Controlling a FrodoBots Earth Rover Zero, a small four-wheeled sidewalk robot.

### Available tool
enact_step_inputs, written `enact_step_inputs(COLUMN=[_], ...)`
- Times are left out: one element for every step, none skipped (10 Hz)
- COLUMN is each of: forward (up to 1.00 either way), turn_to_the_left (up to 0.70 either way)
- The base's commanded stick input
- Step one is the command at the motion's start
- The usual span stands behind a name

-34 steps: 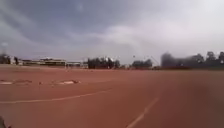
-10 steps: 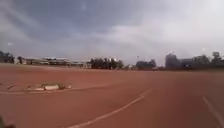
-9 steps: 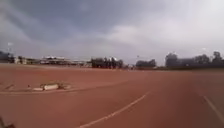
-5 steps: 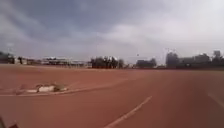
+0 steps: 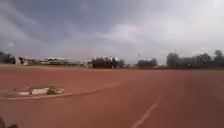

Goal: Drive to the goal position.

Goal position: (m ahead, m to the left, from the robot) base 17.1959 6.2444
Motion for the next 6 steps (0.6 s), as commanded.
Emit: enact_step_inputs(forward=[0.7, 0.7, 0.7, 0.7, 0.7, 0.7], turn_to_the_left=[0.0, 0.0, 0.0, 0.0, 0.0, 0.0])
